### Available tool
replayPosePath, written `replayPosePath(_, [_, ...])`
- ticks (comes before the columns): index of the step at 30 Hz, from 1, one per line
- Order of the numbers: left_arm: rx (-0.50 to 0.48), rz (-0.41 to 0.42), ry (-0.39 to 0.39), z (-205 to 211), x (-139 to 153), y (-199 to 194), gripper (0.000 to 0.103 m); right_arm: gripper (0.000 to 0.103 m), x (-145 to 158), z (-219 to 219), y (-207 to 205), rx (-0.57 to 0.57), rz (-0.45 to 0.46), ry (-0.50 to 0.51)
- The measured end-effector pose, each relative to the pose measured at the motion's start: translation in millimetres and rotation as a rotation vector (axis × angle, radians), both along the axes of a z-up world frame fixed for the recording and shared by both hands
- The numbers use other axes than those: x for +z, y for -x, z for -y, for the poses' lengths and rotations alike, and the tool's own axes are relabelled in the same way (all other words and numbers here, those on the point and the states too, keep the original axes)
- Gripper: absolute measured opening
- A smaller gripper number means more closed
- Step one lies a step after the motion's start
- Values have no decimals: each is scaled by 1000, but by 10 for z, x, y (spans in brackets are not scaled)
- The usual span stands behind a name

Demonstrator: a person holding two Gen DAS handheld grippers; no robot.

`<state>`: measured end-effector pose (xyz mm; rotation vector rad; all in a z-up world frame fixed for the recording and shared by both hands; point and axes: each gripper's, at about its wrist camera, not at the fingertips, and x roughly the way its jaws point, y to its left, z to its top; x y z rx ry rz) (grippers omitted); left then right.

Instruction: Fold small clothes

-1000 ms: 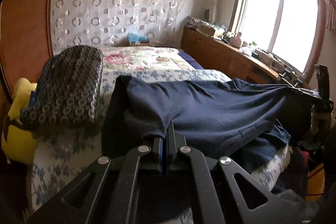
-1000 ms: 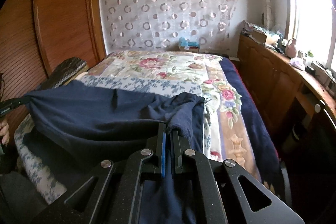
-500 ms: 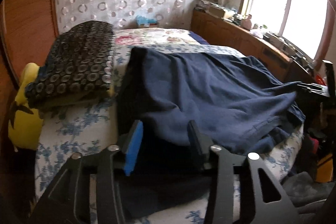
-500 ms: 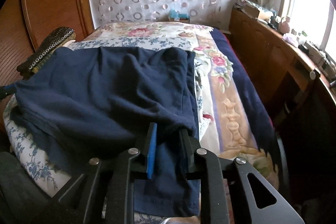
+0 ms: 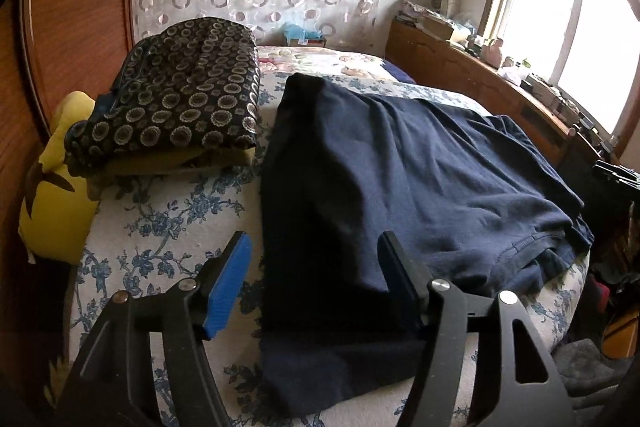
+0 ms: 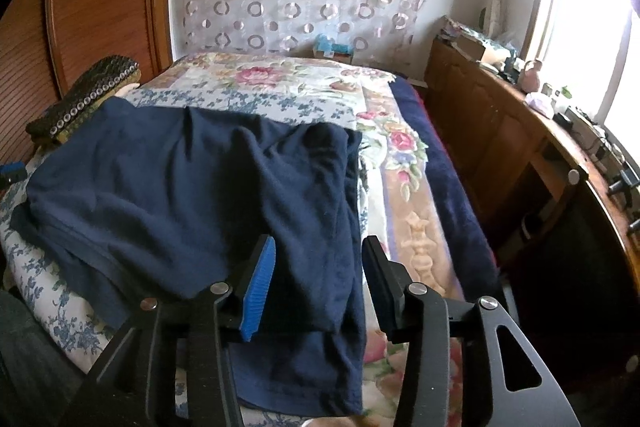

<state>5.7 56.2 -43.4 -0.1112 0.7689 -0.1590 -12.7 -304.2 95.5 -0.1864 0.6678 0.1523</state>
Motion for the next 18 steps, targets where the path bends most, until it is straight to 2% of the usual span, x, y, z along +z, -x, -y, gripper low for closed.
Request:
replayPosePath(5, [5, -12, -15, 42, -36, -71, 67, 50, -134, -94, -100, 37, -20, -25])
replayPosePath(9, [3, -19, -26, 74, -63, -136, 67, 50, -338, -307, -257, 85, -54, -40])
replayPosePath(18, [-3, -42, -54, 118, -145, -235, 67, 50, -637, -817, -579, 174, -68, -51])
